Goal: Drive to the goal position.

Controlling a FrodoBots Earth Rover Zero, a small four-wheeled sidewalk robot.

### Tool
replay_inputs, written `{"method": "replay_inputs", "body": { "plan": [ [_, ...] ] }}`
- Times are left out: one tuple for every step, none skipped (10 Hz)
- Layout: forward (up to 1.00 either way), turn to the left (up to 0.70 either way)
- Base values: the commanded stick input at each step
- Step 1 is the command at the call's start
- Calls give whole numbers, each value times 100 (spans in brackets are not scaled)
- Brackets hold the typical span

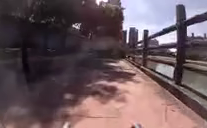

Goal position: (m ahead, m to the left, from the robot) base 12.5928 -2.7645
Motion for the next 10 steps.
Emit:
{"method": "replay_inputs", "body": {
  "plan": [
    [70, -22],
    [70, -6],
    [70, 0],
    [70, 0],
    [70, 0],
    [70, 0],
    [70, 0],
    [70, 0],
    [70, 0],
    [70, 0]
  ]
}}
